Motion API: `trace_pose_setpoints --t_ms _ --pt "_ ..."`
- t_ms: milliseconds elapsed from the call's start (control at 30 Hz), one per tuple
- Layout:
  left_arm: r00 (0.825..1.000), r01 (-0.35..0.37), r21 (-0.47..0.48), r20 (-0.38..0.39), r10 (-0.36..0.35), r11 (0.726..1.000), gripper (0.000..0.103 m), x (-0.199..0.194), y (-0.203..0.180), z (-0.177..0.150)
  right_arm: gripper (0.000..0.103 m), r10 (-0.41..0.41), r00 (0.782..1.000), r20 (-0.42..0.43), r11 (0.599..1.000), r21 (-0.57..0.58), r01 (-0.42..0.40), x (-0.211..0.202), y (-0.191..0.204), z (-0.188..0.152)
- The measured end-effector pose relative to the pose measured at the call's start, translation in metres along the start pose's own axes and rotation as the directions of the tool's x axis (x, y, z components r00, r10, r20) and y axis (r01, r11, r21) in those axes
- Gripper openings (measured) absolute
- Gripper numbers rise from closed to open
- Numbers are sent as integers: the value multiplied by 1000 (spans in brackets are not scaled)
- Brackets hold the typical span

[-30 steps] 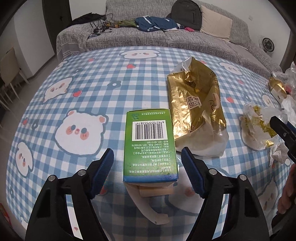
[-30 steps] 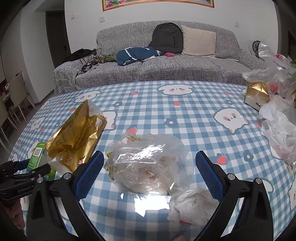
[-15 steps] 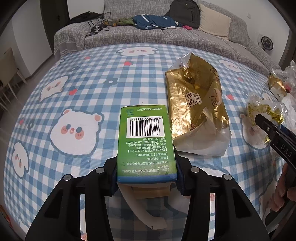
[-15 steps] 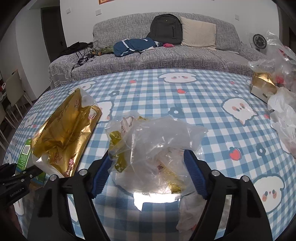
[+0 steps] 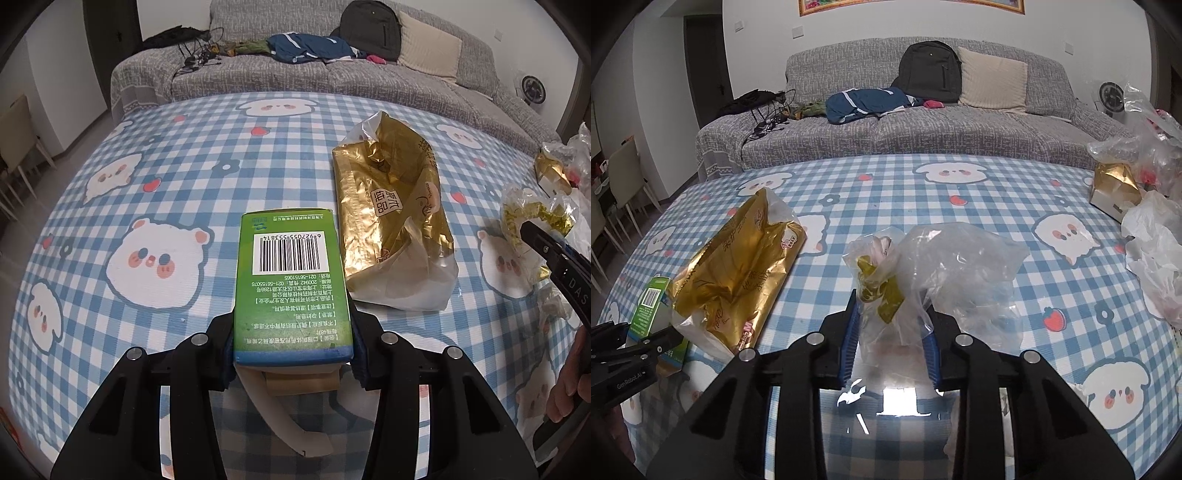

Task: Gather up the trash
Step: 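Lift the green box and clear plastic bag off the table with both tools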

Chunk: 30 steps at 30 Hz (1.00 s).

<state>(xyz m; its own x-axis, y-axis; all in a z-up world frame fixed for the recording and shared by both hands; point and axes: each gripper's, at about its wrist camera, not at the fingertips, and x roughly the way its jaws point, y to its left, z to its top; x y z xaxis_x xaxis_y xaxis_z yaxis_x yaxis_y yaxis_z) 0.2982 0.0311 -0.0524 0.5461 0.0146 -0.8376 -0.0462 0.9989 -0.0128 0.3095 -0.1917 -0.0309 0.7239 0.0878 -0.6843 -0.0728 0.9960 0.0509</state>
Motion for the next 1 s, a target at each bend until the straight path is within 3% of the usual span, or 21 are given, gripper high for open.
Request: trace_pose_setpoints --t_ms 533,1000 --pt "1000 -1 10 23 0 1000 46 -24 -7 -6 27 23 1000 19 999 -26 -22 -37 11 3" --pt "999 19 -1 47 -19 1000 46 -59 -9 -27 27 49 999 -3 998 -41 -50 -74 20 -14"
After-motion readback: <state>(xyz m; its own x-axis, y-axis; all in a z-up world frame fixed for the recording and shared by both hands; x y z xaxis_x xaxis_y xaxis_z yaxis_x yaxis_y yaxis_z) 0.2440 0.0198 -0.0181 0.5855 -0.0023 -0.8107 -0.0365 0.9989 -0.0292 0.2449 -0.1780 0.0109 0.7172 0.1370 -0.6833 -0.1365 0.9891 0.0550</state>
